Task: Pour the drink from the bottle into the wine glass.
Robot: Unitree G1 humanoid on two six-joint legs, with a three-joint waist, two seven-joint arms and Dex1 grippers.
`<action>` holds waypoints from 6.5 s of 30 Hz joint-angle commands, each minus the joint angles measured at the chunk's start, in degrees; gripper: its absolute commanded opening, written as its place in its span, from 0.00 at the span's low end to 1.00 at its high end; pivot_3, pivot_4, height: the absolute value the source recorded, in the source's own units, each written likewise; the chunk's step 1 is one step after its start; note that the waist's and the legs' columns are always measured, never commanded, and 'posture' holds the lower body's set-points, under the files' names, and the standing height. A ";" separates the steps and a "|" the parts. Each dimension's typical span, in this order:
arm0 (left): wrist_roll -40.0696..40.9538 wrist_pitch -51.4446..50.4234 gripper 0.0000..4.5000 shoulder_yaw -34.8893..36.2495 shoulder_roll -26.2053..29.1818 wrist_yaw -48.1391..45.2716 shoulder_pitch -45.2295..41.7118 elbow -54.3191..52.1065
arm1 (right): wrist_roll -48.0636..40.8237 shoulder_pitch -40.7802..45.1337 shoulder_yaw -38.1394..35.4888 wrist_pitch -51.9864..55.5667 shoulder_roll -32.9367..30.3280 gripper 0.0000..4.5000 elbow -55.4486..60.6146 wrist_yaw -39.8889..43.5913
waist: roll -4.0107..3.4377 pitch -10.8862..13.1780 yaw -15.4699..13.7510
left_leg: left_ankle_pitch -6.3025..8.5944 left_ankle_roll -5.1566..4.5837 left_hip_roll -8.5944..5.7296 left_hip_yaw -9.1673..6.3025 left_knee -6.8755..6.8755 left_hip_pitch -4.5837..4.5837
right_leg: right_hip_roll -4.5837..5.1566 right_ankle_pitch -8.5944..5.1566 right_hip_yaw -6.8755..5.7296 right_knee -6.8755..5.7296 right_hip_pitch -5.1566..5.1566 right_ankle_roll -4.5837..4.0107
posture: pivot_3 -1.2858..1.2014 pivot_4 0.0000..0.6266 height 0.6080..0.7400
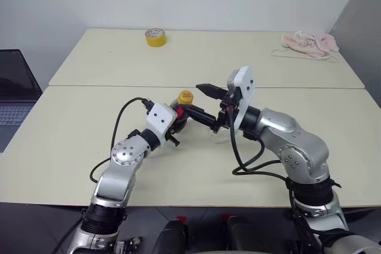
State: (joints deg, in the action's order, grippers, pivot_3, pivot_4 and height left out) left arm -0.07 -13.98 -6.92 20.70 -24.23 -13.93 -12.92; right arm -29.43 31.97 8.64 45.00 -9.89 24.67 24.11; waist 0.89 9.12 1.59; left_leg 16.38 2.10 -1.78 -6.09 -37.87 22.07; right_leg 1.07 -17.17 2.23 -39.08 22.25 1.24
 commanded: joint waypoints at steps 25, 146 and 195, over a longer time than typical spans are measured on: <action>-6.45 5.96 0.20 0.99 -1.86 6.17 -3.10 1.59 | 2.31 1.07 1.44 0.99 4.98 0.69 0.84 -5.75 | 0.00 0.00 0.13 | 0.01 -0.01 0.00 0.00 0.02 0.00 | -0.01 0.00 -0.03 -0.01 0.00 0.00 | 0.52 0.24 1.00; -3.33 -1.18 0.18 4.64 -5.53 11.97 0.79 -4.30 | 8.59 -1.47 -0.17 -6.92 -2.31 1.00 -0.22 -0.20 | -0.01 0.08 0.12 | 0.00 0.00 -0.01 0.04 0.02 -0.01 | -0.01 0.00 0.00 -0.01 -0.01 0.00 | 0.52 0.24 1.00; -3.41 -0.94 0.18 3.59 -5.72 11.27 0.81 -4.27 | 11.38 -0.45 -1.26 -4.97 1.17 1.00 -1.45 -4.99 | -0.01 0.08 0.08 | -0.01 0.01 -0.01 0.02 0.02 -0.01 | -0.01 0.00 -0.01 -0.01 -0.01 0.00 | 0.52 0.24 1.00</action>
State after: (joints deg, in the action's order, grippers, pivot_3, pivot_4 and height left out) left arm -3.53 -16.85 -4.11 14.94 -13.12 -12.00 -14.94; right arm -17.60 31.61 8.90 40.23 -8.68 21.06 19.43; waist 0.88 9.21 1.66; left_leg 16.37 2.11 -1.79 -6.08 -37.85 22.06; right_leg 1.06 -17.17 2.21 -39.08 22.25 1.24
